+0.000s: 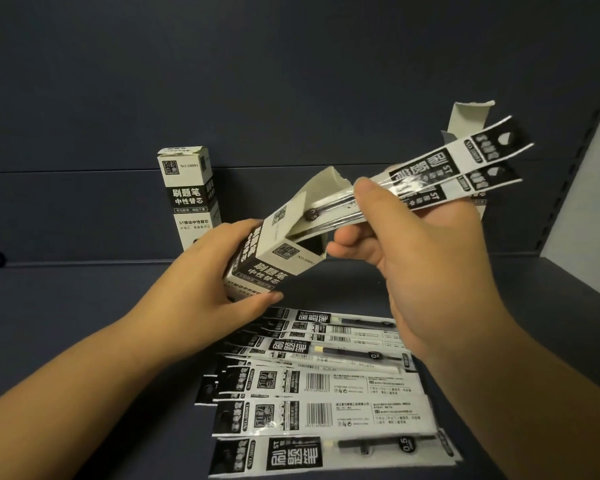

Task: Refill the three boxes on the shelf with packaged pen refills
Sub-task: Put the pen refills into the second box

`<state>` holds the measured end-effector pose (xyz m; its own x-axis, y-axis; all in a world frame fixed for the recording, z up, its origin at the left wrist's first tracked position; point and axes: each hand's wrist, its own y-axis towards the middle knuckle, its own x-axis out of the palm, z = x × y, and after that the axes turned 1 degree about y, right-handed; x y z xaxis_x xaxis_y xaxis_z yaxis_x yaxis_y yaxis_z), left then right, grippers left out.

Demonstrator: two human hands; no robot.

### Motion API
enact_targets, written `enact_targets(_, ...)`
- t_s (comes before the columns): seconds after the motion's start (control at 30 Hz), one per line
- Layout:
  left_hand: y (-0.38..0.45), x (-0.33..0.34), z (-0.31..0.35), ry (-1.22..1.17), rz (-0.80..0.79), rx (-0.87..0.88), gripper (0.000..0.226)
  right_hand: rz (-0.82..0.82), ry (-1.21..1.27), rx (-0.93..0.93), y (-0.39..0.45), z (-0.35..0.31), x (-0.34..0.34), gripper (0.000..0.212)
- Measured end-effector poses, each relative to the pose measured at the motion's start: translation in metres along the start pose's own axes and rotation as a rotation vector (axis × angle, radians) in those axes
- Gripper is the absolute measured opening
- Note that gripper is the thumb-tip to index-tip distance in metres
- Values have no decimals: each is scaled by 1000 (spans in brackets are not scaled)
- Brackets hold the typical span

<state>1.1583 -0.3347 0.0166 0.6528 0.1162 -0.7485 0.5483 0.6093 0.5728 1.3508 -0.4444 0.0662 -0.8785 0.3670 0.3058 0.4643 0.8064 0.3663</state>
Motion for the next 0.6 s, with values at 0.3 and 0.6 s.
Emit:
enact_targets(0.3,-1,1,1,61,-34,7,82,-143,-36,143,4,0,4,19)
enact_targets(0.6,-1,1,4,45,-28,6,79,-278,-573,39,7,10,-5,25)
